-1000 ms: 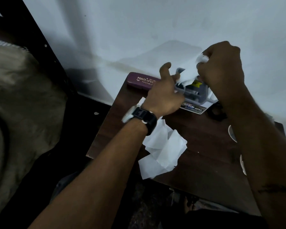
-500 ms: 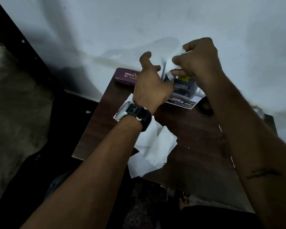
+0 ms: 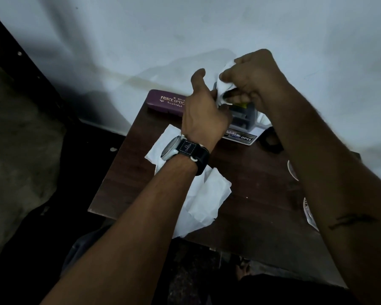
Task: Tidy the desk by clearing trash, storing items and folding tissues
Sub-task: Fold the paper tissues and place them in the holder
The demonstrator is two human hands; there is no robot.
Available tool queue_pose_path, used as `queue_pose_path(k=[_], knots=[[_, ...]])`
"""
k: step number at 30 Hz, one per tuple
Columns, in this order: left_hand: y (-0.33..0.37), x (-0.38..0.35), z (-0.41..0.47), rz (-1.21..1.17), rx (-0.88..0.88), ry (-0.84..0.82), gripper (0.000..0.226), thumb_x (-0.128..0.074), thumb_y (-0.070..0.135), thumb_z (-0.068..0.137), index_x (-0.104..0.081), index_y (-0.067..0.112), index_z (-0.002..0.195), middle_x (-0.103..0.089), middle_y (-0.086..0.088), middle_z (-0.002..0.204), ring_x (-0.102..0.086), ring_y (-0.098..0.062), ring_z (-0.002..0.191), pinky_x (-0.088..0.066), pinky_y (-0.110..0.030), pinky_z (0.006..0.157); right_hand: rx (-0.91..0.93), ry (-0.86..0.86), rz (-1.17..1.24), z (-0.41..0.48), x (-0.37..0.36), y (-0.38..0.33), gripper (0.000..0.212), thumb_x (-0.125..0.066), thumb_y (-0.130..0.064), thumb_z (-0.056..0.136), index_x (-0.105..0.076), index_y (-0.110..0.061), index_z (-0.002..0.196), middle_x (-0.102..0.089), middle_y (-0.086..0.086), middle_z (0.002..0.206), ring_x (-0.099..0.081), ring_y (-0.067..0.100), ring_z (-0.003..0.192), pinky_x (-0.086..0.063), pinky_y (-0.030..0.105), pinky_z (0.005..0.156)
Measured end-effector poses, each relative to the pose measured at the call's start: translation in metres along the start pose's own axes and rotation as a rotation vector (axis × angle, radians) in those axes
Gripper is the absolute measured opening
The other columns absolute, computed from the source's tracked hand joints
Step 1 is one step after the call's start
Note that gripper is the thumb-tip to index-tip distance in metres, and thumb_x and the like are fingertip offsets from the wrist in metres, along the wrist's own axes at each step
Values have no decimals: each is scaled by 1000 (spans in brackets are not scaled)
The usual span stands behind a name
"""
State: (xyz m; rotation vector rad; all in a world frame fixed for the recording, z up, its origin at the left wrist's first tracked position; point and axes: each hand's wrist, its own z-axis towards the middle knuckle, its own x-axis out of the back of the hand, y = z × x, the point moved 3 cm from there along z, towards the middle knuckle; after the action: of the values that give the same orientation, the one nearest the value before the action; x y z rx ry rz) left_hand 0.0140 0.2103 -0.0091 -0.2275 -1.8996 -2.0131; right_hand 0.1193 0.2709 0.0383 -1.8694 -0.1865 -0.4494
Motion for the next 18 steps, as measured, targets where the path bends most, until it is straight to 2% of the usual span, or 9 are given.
queue_pose_path(k=[2, 5, 10, 15, 17, 18], knots=[[1, 0, 0, -7, 2, -2, 78, -65, 1, 86, -26, 6, 153, -78, -8, 107, -71, -29, 96, -51, -29, 75, -9, -18, 24, -2, -2, 1, 40, -69, 2, 84, -63, -4, 123, -69, 22, 111, -76, 35, 85, -65, 42, 61], [3, 2, 0, -15, 14, 0, 79, -66, 0, 86, -26, 7, 154, -73, -7, 124, -69, -23, 110, -55, -29, 88, -7, -20, 100, -6, -2, -3, 34, -65, 3, 90, -61, -3, 122, -67, 24, 112, -76, 34, 81, -63, 36, 56], [2, 3, -1, -58, 36, 9, 78, -68, 1, 87, -27, 8, 153, -72, -8, 126, -69, -22, 112, -58, -37, 92, -19, -20, 168, -12, -2, -5, 29, -63, 5, 92, -60, 0, 121, -68, 21, 106, -75, 30, 72, -62, 33, 54], [3, 4, -1, -23, 51, -4, 80, -71, 4, 87, -28, 8, 154, -74, -5, 121, -70, -24, 108, -57, -35, 91, 49, 98, -44, -6, 5, 0, 10, -64, 0, 87, -65, -5, 95, -70, 17, 102, -76, 29, 77, -65, 37, 59], [4, 4, -1, -30, 62, -17, 84, -75, 7, 86, -27, 7, 154, -73, -5, 123, -69, -22, 112, -56, -35, 93, 101, 149, -235, -5, 7, 3, 11, -63, -4, 81, -69, -3, 91, -73, 16, 96, -76, 28, 72, -65, 40, 64], [5, 5, -1, -35, 74, -23, 84, -75, 6, 85, -27, 8, 154, -72, -5, 123, -68, -22, 114, -57, -36, 93, 126, 165, -316, -7, 7, 3, 13, -62, -6, 78, -69, -4, 88, -73, 14, 88, -74, 26, 69, -64, 37, 65]])
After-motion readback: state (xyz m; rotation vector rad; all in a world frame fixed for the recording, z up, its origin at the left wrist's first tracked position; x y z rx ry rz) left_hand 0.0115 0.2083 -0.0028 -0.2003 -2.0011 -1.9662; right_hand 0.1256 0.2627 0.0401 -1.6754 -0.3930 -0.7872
